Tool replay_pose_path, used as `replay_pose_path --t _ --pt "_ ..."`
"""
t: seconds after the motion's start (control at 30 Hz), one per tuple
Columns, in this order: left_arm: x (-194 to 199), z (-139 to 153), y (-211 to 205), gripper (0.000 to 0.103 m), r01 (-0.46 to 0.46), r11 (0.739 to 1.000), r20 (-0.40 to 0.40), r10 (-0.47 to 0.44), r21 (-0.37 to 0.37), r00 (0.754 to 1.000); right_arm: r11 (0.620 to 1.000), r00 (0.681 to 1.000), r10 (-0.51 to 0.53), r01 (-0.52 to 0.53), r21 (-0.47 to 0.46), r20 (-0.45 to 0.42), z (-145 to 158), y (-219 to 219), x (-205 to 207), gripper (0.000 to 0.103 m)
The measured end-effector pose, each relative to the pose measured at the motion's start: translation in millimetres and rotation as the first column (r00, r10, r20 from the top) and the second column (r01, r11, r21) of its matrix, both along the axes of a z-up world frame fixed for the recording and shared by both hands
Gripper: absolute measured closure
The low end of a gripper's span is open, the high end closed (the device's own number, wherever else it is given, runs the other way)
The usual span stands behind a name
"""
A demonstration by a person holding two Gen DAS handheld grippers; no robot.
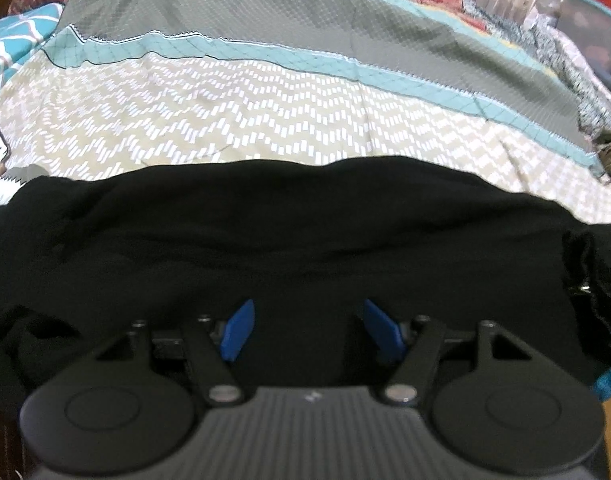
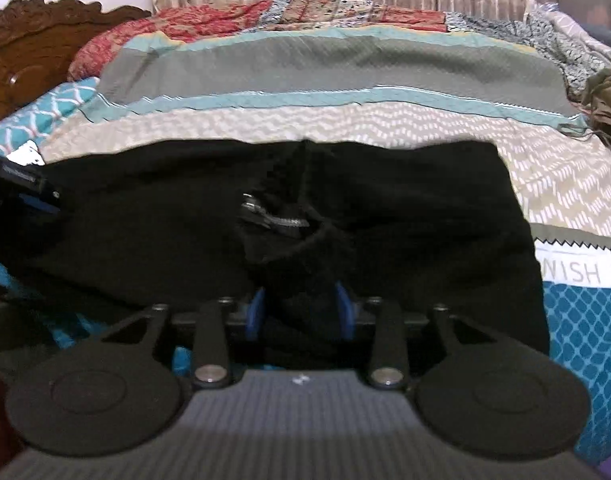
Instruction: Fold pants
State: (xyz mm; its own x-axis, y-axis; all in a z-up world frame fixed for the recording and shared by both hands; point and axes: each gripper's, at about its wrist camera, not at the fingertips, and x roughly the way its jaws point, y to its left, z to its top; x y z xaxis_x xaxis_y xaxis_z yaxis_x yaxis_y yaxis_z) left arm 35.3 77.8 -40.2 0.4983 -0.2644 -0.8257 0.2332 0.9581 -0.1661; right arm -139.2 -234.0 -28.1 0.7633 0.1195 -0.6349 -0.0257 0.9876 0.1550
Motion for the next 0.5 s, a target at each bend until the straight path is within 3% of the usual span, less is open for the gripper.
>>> replay_pose_path --t 0.13,0.3,0.43,0.5 --pt "-10 9 21 0.038 -0.011 0.999 0.017 0.012 -0.051 1.000 0.999 0.999 0.017 -0.019 0.032 0.050 21 -14 -13 0.062" --pt "-22 20 43 0.037 -0.026 0.994 0.041 0.031 -0.104 0.999 0.985 0.991 -0.069 0.048 0.168 0.118 36 -32 2 0.062" --pt "-38 29 61 0.037 -0.038 0.991 0.075 0.048 -0.125 0.996 0.965 0.993 -0.102 0.084 0.248 0.061 14 -29 41 0.066" --pt "-49 35 78 0.036 -0.059 0.988 0.094 0.073 -0.142 0.993 0.959 0.992 -0.113 0.123 0.257 -0.051 -13 -22 64 0.069"
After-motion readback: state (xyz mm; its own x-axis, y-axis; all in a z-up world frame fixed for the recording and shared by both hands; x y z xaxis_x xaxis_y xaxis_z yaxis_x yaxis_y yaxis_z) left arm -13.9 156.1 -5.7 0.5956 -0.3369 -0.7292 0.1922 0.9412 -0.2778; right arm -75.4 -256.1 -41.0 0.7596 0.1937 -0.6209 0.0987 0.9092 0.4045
